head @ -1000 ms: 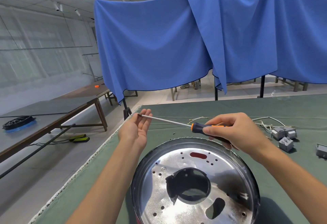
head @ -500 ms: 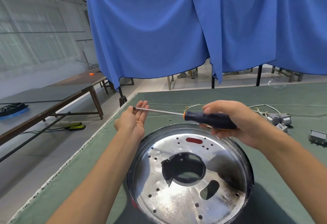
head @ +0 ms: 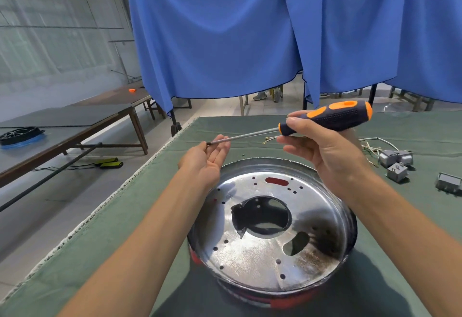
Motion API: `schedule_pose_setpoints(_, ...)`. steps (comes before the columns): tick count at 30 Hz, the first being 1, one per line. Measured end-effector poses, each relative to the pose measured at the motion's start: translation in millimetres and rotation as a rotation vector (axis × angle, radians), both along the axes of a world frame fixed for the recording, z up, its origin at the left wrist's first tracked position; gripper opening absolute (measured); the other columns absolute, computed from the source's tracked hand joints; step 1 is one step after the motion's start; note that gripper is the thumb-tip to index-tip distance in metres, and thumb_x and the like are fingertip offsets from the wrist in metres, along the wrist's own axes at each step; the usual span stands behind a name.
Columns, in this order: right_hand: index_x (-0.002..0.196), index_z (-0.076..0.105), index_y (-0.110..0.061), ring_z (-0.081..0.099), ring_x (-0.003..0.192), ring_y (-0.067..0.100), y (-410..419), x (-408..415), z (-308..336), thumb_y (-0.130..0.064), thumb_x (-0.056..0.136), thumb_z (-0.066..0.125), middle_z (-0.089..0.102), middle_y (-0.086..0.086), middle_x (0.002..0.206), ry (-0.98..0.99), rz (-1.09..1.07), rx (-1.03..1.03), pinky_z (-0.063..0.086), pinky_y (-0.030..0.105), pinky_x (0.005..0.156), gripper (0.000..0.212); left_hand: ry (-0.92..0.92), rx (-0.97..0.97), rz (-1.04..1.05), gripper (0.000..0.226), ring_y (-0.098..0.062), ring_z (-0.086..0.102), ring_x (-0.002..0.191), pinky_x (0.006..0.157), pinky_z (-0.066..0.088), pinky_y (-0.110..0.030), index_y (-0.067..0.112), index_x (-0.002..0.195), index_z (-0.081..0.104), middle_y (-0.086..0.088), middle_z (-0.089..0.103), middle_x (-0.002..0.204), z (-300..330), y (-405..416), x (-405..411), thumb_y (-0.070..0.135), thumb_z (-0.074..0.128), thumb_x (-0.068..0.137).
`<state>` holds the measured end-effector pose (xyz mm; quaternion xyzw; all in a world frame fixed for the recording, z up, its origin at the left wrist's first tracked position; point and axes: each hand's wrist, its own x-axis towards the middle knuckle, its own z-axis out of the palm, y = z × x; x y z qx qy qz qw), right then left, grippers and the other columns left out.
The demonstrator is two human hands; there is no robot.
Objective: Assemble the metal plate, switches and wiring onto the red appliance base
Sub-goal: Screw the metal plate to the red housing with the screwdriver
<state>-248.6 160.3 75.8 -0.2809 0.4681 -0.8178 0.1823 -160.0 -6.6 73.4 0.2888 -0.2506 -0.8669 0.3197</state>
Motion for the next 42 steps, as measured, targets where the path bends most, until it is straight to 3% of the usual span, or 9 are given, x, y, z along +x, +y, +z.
schedule_pose_setpoints(3, 0.082, 0.067, -0.007, 0.072, 0.063, 0.022, 1.9, -1.4, 0.1, -0.002, 0.082, 0.067, 0.072, 0.006, 0.070, -0.046, -0.020, -0.025, 0.055, 0.021, 0.054, 0.005, -0.009, -0.017, -0.146, 0.046, -0.038, 0.062, 0.109, 0.077, 0.056, -0.040, -0.012, 0.136, 0.031, -0.026, 0.061, 0.121, -2.2, 9.2, 12.2, 0.021, 0.032, 0.105)
schedule_pose_setpoints(6, 0.080, 0.067, -0.008, 0.072, 0.064, 0.022, 4.4, -6.0, 1.9, -0.001, 0.084, 0.065, 0.072, 0.005, 0.070, -0.060, -0.052, -0.044, 0.056, 0.021, 0.056, 0.008, -0.073, -0.112, -0.311, 0.043, -0.037, 0.067, 0.088, 0.059, 0.059, -0.037, -0.010, 0.129, 0.037, -0.027, 0.063, 0.110, -1.6, 22.8, 25.3, 0.024, 0.036, 0.103)
schedule_pose_setpoints(10, 0.077, 0.067, -0.009, 0.071, 0.064, 0.022, 8.9, -14.9, 4.6, -0.001, 0.084, 0.066, 0.071, 0.005, 0.068, -0.071, -0.108, -0.044, 0.056, 0.022, 0.057, 0.011, -0.485, -0.849, -0.529, 0.015, -0.017, 0.055, 0.043, 0.038, 0.041, -0.021, 0.002, 0.083, 0.061, -0.011, 0.061, 0.071, 1.2, 50.5, 28.8, 0.012, 0.053, 0.092)
schedule_pose_setpoints(17, 0.079, 0.066, -0.008, 0.070, 0.061, 0.022, 14.4, -23.0, -5.0, -0.001, 0.083, 0.068, 0.069, 0.006, 0.069, -0.093, -0.135, 0.015, 0.056, 0.022, 0.057, 0.008, -0.685, -1.822, -0.906, 0.031, -0.020, 0.055, 0.050, 0.046, 0.044, -0.025, 0.000, 0.075, 0.066, -0.013, 0.066, 0.066, -15.6, 118.1, 12.2, 0.031, 0.061, 0.083)
schedule_pose_setpoints(22, 0.079, 0.067, -0.007, 0.069, 0.059, 0.021, 20.1, -28.5, -7.6, -0.001, 0.082, 0.069, 0.070, 0.005, 0.068, -0.121, -0.128, 0.039, 0.057, 0.024, 0.056, 0.007, -0.659, -1.654, -1.152, 0.024, -0.017, 0.059, 0.053, 0.041, 0.047, -0.025, 0.016, 0.074, 0.062, -0.005, 0.065, 0.071, -10.5, 128.3, 18.8, 0.035, 0.056, 0.087)
schedule_pose_setpoints(28, 0.077, 0.067, -0.007, 0.069, 0.060, 0.022, 21.7, -32.4, -10.4, 0.000, 0.081, 0.069, 0.070, 0.007, 0.068, -0.131, -0.129, 0.051, 0.056, 0.025, 0.054, 0.008, -0.591, -1.916, -1.116, 0.023, -0.016, 0.058, 0.062, 0.061, 0.052, -0.034, 0.020, 0.071, 0.062, 0.002, 0.062, 0.066, -8.2, 136.3, 23.4, 0.040, 0.063, 0.083)
schedule_pose_setpoints(34, 0.077, 0.068, -0.008, 0.070, 0.063, 0.024, 24.0, -33.2, -8.0, -0.001, 0.080, 0.070, 0.072, 0.007, 0.070, -0.125, -0.118, 0.029, 0.057, 0.026, 0.056, 0.008, -0.571, -1.878, -1.096, 0.022, -0.020, 0.053, 0.042, 0.043, 0.041, -0.025, 0.000, 0.067, 0.058, -0.016, 0.059, 0.055, -8.6, 129.2, 21.1, 0.017, 0.057, 0.082)
schedule_pose_setpoints(38, 0.078, 0.067, -0.008, 0.069, 0.061, 0.024, 22.6, -29.7, -7.0, 0.000, 0.081, 0.069, 0.070, 0.007, 0.070, -0.126, -0.102, 0.018, 0.058, 0.026, 0.056, 0.008, -0.586, -1.763, -1.087, 0.019, -0.028, 0.056, 0.040, 0.039, 0.045, -0.027, -0.003, 0.067, 0.056, -0.011, 0.053, 0.048, -9.6, 120.0, 19.4, 0.009, 0.054, 0.082)
schedule_pose_setpoints(42, 0.079, 0.066, -0.007, 0.068, 0.060, 0.024, 21.2, -27.5, -5.3, 0.000, 0.081, 0.069, 0.069, 0.008, 0.070, -0.127, -0.094, 0.014, 0.058, 0.026, 0.057, 0.008, -0.510, -1.747, -1.035, 0.023, -0.017, 0.050, 0.038, 0.039, 0.044, -0.020, -0.002, 0.061, 0.055, -0.005, 0.049, 0.044, -2.1, 115.3, 16.9, 0.005, 0.053, 0.084)
